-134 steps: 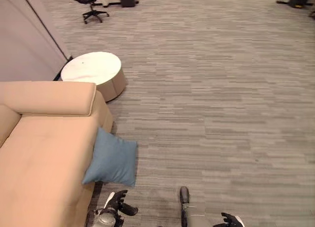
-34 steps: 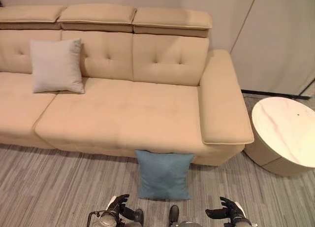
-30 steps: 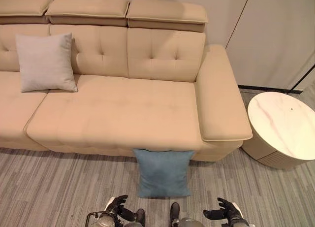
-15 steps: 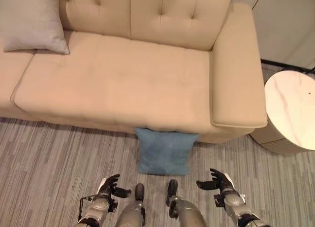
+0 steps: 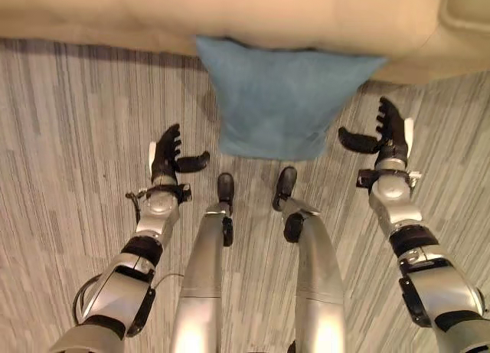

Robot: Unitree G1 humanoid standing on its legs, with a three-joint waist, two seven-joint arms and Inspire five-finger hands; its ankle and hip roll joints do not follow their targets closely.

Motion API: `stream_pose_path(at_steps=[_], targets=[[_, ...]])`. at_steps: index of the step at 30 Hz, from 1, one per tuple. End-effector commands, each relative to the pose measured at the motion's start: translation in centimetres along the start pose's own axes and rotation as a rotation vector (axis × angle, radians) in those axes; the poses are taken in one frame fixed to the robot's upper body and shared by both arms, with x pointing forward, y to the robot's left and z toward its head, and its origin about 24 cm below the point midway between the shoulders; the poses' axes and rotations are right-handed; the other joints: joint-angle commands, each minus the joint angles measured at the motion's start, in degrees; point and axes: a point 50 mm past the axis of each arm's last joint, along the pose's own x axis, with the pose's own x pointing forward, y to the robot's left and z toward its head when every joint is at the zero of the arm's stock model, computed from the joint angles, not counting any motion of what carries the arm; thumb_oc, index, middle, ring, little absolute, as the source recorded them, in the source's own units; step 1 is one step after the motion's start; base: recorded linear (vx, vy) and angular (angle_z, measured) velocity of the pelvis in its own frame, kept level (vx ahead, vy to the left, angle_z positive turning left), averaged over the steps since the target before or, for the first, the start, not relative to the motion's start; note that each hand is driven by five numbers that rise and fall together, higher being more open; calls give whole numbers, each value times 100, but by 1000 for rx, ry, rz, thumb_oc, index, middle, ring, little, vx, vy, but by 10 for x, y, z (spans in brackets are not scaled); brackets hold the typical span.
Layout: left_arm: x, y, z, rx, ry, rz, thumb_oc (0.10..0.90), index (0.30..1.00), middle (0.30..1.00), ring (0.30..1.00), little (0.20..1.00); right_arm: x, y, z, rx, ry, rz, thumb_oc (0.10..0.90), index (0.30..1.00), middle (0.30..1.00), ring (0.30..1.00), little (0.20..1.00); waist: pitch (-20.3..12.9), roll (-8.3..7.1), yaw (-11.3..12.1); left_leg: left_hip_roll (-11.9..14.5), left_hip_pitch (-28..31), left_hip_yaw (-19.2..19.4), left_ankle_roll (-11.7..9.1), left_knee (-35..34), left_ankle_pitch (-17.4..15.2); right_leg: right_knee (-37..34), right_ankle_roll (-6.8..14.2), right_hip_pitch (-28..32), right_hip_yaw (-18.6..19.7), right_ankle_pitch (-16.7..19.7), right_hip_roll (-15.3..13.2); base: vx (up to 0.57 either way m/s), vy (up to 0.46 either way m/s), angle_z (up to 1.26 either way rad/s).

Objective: Pick up all the scattered cushions and arrange them neatly on the sofa.

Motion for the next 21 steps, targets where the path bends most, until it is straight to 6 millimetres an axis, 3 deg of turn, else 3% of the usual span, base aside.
stream_pose_path(at_steps=[1, 6, 8, 9, 14, 15, 16, 17, 18, 21], targets=[[-18, 15, -29, -29, 24, 72, 800, 900, 900, 900, 900, -19, -8, -23, -21, -13, -27, 800, 900, 900, 900, 900, -1179, 229, -100, -39, -227, -447, -115, -482, 13, 59, 550, 243, 331, -540, -90, 5, -13, 7], [-2, -4, 7, -66, -65, 36, 800, 900, 900, 900, 900, -5, 14, 14, 37, -108, 19, 800, 900, 900, 900, 900, -1198, 209, -130, -120, -735, -448, -93, -323, 45, 282, 567, -278, 412, -554, -66, -2, -7, 5], [5, -17, 30, -84, -123, 5, 800, 900, 900, 900, 900, -2, 32, 33, 86, -147, 63, 800, 900, 900, 900, 900, -1210, 205, -139, -155, -920, -449, -87, -294, 69, 345, 581, -468, 438, -553, -65, 0, 0, 0], [5, -17, 30, -84, -123, 5, 800, 900, 900, 900, 900, -2, 32, 33, 86, -147, 63, 800, 900, 900, 900, 900, -1210, 205, -139, -155, -920, -449, -87, -294, 69, 345, 581, -468, 438, -553, -65, 0, 0, 0], [10, -56, 76, -133, -232, -84, 800, 900, 900, 900, 900, -8, 82, 83, 214, -262, 203, 800, 900, 900, 900, 900, -1262, 204, -158, -178, -1131, -440, -70, -348, 115, 314, 635, -690, 457, -513, -34, 0, 0, 0], [9, -62, 82, -144, -248, -99, 800, 900, 900, 900, 900, -11, 89, 90, 236, -281, 227, 571, 556, 556, 556, 556, -1279, 208, -167, -180, -1149, -448, -68, -368, 125, 307, 643, -715, 461, -505, -29, 0, 0, 0], [6, -74, 95, -167, -288, -140, 637, 655, 655, 655, 655, -18, 101, 105, 274, -332, 280, 400, 300, 300, 300, 300, -1315, 214, -187, -191, -1184, -437, -75, -385, 146, 292, 649, -745, 469, -493, -9, 0, 0, 0], [5, -80, 103, -174, -308, -162, 469, 404, 404, 404, 404, -22, 106, 110, 284, -348, 306, 400, 300, 300, 300, 300, -1337, 218, -201, -204, -1197, -451, -76, -393, 155, 298, 655, -767, 472, -479, 5, 0, 0, 0], [4, -82, 111, -203, -334, -182, 400, 300, 300, 300, 300, -28, 112, 119, 307, -386, 342, 400, 300, 300, 300, 300, -1383, 223, -221, -205, -1201, -451, -81, -403, 158, 265, 658, -772, 479, -464, 23, 0, 0, 0], [0, -79, 119, -312, -360, -185, 400, 300, 300, 300, 300, -39, 114, 123, 334, -442, 380, 400, 300, 300, 300, 300, -1507, 245, -267, -204, -1135, -435, -93, -480, 171, 201, 680, -741, 490, -424, 86, 0, 0, 0]])
